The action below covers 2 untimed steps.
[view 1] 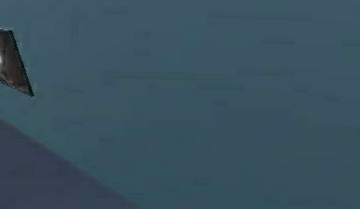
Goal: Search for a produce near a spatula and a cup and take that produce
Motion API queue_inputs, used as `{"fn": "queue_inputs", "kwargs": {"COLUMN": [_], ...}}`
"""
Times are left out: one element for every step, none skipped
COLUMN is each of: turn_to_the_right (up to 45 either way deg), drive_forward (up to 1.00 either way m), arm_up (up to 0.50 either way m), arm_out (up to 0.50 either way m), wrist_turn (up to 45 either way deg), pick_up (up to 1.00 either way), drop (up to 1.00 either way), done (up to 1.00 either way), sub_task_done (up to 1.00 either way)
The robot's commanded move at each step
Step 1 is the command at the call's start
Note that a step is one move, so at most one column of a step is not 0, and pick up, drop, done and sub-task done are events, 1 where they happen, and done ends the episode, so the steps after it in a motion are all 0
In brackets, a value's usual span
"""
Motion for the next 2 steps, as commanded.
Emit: {"fn": "queue_inputs", "kwargs": {"turn_to_the_right": [0.0,0.0], "drive_forward": [0.00,0.00], "arm_up": [0.00,0.00], "arm_out": [0.00,0.00], "wrist_turn": [45.0,12.0], "pick_up": [0.00,0.00], "drop": [0.00,0.00], "done": [0.00,0.00], "sub_task_done": [0.00,0.00]}}
